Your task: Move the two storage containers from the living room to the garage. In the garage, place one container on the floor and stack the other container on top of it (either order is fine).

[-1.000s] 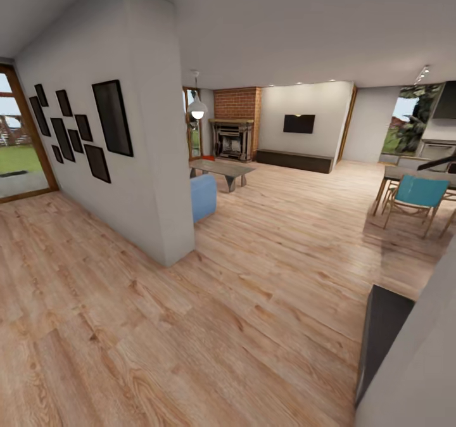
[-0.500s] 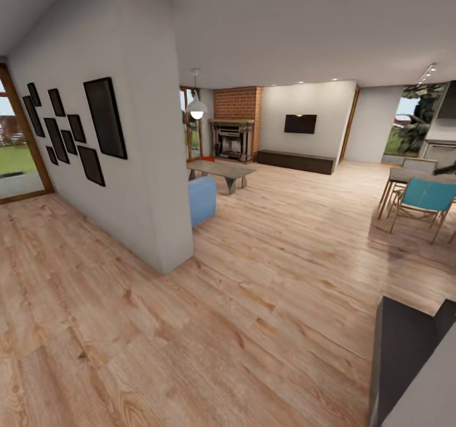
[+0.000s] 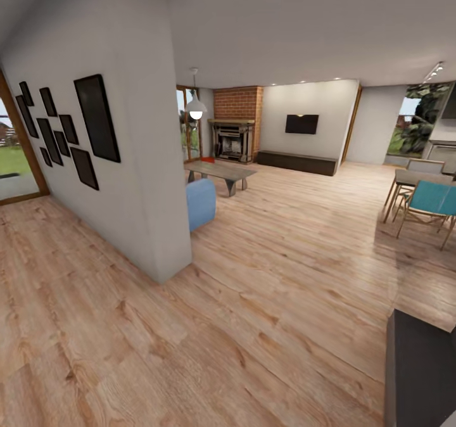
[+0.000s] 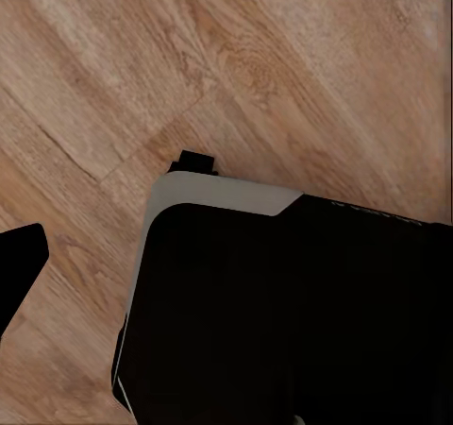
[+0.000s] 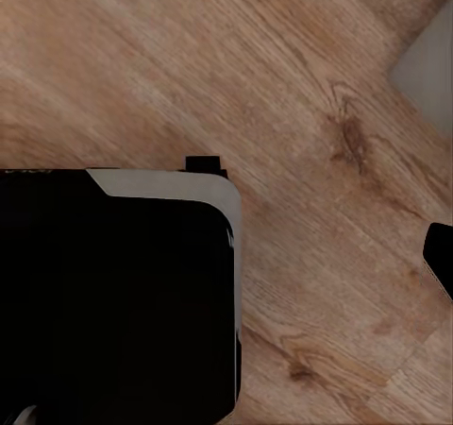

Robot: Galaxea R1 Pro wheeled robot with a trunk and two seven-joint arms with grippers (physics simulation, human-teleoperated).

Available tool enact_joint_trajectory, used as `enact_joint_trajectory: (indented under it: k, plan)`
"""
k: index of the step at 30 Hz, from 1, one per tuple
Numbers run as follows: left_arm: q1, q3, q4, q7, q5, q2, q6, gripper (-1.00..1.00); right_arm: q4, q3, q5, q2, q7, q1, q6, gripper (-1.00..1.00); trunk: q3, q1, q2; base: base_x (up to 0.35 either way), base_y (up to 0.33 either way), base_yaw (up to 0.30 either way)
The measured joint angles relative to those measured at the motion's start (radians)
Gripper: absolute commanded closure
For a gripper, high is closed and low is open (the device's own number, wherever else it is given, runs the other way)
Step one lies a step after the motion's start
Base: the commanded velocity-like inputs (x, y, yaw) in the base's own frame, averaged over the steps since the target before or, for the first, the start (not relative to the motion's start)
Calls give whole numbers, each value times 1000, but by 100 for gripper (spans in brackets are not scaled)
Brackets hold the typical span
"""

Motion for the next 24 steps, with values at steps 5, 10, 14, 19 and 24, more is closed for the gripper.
enact_joint_trajectory:
  k: [5, 10, 14, 19, 24]
  plan:
    - [0, 0, 0, 0, 0, 0, 0, -100, 0, 0, 0, 0, 0, 0, 0, -100, 0, 0, 0, 324, 0, 0]
    - [0, 0, 0, 0, 0, 0, 0, -100, 0, 0, -1, 0, 0, 0, 1, -100, 0, 0, 0, 324, 0, 0]
    - [0, 0, 0, 0, 0, 0, 0, -100, 0, -1, -2, 2, 0, 0, -1, -100, 0, 0, 0, 324, 0, 0]
    - [0, 0, 0, 0, 0, 0, 0, -100, 0, -1, -1, 0, 0, 0, 1, -100, 0, 0, 0, 324, 0, 0]
    - [0, 0, 0, 0, 0, 0, 0, -100, 0, 0, 0, 0, 0, 0, -1, -100, 0, 0, 0, 324, 0, 0]
